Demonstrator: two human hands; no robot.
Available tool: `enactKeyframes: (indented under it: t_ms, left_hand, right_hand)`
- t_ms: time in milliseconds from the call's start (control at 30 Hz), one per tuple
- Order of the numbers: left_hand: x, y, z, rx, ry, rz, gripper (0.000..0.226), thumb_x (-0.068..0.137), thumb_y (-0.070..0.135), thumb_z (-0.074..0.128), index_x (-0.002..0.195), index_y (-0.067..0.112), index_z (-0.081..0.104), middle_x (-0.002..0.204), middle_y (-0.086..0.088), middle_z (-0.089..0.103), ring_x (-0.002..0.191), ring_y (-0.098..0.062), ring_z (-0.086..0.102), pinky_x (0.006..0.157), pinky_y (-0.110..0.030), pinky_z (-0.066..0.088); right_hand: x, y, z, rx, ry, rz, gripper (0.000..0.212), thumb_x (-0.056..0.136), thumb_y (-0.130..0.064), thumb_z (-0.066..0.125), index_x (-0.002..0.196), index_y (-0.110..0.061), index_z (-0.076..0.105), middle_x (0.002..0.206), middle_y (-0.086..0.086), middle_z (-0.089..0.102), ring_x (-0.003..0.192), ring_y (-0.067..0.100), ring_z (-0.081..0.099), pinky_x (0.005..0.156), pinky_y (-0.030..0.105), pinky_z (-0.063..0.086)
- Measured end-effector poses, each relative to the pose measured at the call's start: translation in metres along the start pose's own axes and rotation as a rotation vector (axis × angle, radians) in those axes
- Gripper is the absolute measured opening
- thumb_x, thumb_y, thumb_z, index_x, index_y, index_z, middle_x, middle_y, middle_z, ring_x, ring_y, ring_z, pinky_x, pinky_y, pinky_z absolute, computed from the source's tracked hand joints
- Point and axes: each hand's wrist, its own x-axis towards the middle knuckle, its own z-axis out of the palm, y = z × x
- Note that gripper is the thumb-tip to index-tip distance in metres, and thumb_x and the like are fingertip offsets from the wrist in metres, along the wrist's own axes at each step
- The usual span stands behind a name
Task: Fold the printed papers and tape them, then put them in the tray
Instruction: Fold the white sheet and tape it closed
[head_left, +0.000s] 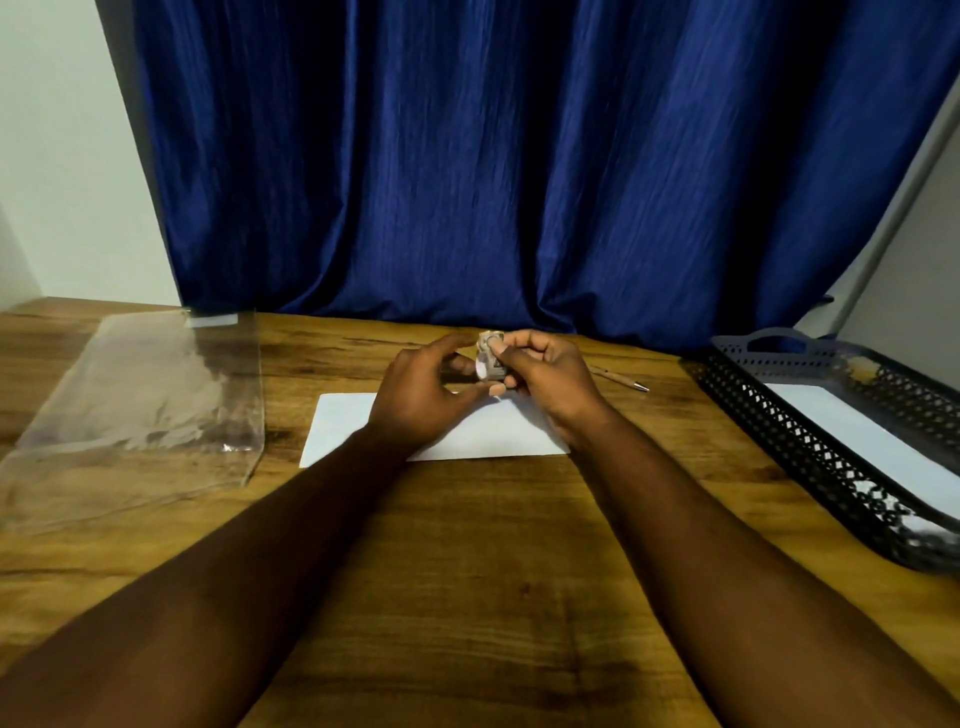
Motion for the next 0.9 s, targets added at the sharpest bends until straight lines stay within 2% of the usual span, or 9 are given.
enactKeyframes:
  t_ms: [100, 200, 300, 367, 433, 533, 667, 767, 900]
  left_hand:
    - [0.0, 0.008, 0.005, 0.236, -0.064, 0.047, 0.072, 0.087, 0.069, 0.071, 0.145, 0.031, 0.053, 0.122, 0.009, 0.072, 0.113, -0.011, 0.066, 0.096, -0.039, 0.053]
    - [0.005, 0.014, 0.011, 0.445, -0.211, 0.105, 0.069, 0.095, 0.078, 0.047, 0.144, 0.031, 0.056, 0.139, 0.006, 0.063, 0.128, -0.017, 0.052, 0.104, -0.044, 0.041]
    - [0.01, 0.013, 0.018, 0.555, -0.314, 0.142, 0.07, 0.097, 0.078, 0.038, 0.145, 0.03, 0.056, 0.149, 0.005, 0.057, 0.135, -0.019, 0.047, 0.109, -0.047, 0.037]
    - [0.012, 0.011, 0.022, 0.596, -0.344, 0.161, 0.071, 0.097, 0.079, 0.037, 0.146, 0.031, 0.055, 0.151, 0.005, 0.055, 0.137, -0.02, 0.046, 0.111, -0.048, 0.036]
    - [0.016, 0.01, 0.028, 0.611, -0.377, 0.177, 0.073, 0.096, 0.081, 0.035, 0.147, 0.031, 0.054, 0.153, 0.005, 0.055, 0.139, -0.02, 0.046, 0.114, -0.051, 0.035]
    - [0.019, 0.01, 0.032, 0.634, -0.404, 0.206, 0.078, 0.093, 0.085, 0.033, 0.146, 0.032, 0.056, 0.151, 0.005, 0.057, 0.139, -0.021, 0.048, 0.115, -0.055, 0.034]
    - [0.019, 0.002, 0.034, 0.592, -0.411, 0.193, 0.082, 0.088, 0.089, 0.037, 0.145, 0.032, 0.056, 0.15, 0.005, 0.058, 0.139, -0.022, 0.047, 0.113, -0.054, 0.037]
    - [0.019, -0.001, 0.034, 0.558, -0.409, 0.185, 0.082, 0.087, 0.089, 0.041, 0.146, 0.033, 0.055, 0.15, 0.005, 0.058, 0.139, -0.022, 0.047, 0.11, -0.054, 0.036]
    - [0.02, -0.002, 0.034, 0.542, -0.414, 0.178, 0.082, 0.086, 0.089, 0.042, 0.147, 0.034, 0.053, 0.15, 0.005, 0.058, 0.139, -0.022, 0.047, 0.11, -0.055, 0.036]
  right_hand:
    - [0.015, -0.006, -0.009, -0.12, 0.155, -0.044, 0.015, 0.101, -0.016, 0.072, 0.111, -0.006, 0.076, 0.096, 0.01, 0.082, 0.075, 0.012, 0.074, 0.073, 0.032, 0.064]
    - [0.041, -0.015, -0.03, -0.454, 0.26, -0.137, 0.009, 0.1, -0.016, 0.074, 0.106, -0.011, 0.077, 0.094, 0.004, 0.08, 0.083, 0.012, 0.074, 0.079, 0.029, 0.061]
    - [0.064, -0.025, -0.052, -0.867, 0.227, -0.269, 0.006, 0.097, -0.011, 0.071, 0.096, -0.014, 0.076, 0.085, -0.002, 0.075, 0.079, 0.015, 0.069, 0.074, 0.025, 0.053]
    - [0.077, -0.027, -0.067, -1.083, 0.195, -0.302, 0.01, 0.095, -0.009, 0.067, 0.095, -0.015, 0.075, 0.082, -0.001, 0.073, 0.079, 0.02, 0.069, 0.075, 0.03, 0.055]
    - [0.09, -0.028, -0.079, -1.237, 0.176, -0.275, 0.012, 0.095, -0.011, 0.064, 0.097, -0.017, 0.074, 0.09, 0.005, 0.075, 0.087, 0.027, 0.07, 0.081, 0.04, 0.059]
    - [0.102, -0.024, -0.087, -1.389, 0.182, -0.237, 0.011, 0.095, -0.019, 0.062, 0.101, -0.022, 0.071, 0.104, 0.011, 0.075, 0.098, 0.035, 0.068, 0.084, 0.045, 0.059]
    - [0.115, -0.009, -0.086, -1.572, 0.159, -0.171, 0.007, 0.092, -0.027, 0.068, 0.098, -0.029, 0.065, 0.102, 0.006, 0.071, 0.101, 0.034, 0.067, 0.089, 0.042, 0.048]
    - [0.12, 0.001, -0.083, -1.589, 0.186, -0.113, 0.011, 0.09, -0.028, 0.071, 0.094, -0.031, 0.061, 0.099, 0.002, 0.067, 0.106, 0.031, 0.064, 0.101, 0.047, 0.039]
    - [0.121, 0.007, -0.078, -1.46, 0.305, -0.173, 0.006, 0.093, -0.028, 0.069, 0.092, -0.03, 0.064, 0.101, 0.0, 0.066, 0.104, 0.027, 0.062, 0.1, 0.048, 0.039]
